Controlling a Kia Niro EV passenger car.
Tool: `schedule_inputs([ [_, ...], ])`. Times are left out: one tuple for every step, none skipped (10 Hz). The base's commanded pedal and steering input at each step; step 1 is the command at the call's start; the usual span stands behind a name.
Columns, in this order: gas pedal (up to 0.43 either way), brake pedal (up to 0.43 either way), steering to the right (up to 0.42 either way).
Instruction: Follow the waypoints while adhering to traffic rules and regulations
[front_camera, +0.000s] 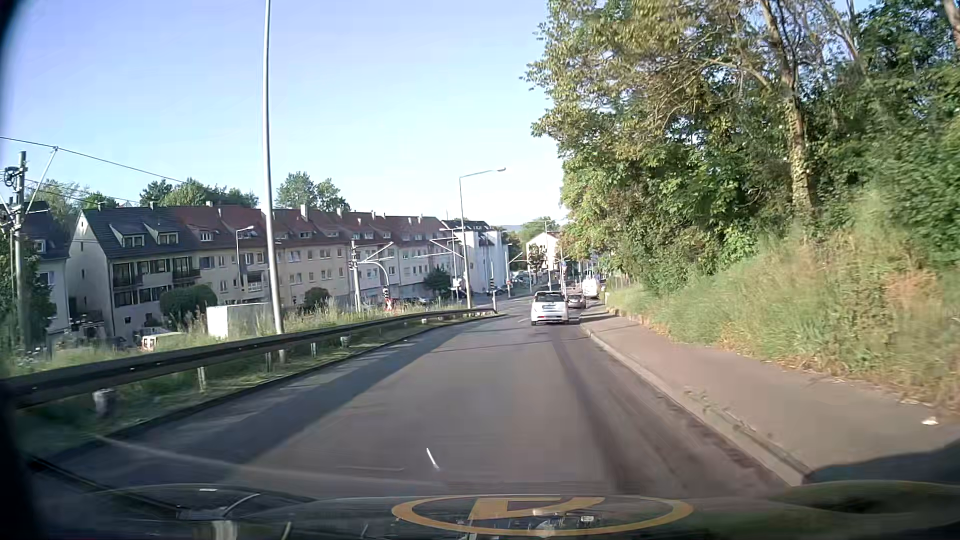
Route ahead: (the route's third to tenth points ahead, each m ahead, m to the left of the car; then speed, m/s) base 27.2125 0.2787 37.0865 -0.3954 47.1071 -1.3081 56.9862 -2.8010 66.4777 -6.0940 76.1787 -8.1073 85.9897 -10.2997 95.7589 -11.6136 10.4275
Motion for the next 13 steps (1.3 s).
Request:
schedule_inputs([
  [0.0, 0.0, 0.013],
  [0.0, 0.0, 0.013],
  [0.0, 0.0, 0.012],
  [0.0, 0.0, 0.01],
  [0.0, 0.0, 0.009],
  [0.0, 0.0, 0.007],
  [0.0, 0.0, 0.007],
  [0.0, 0.0, 0.007],
  [0.0, 0.0, 0.006],
  [0.0, 0.0, 0.007],
  [0.0, 0.0, 0.006],
  [0.0, 0.0, 0.007],
  [0.0, 0.0, 0.006],
])
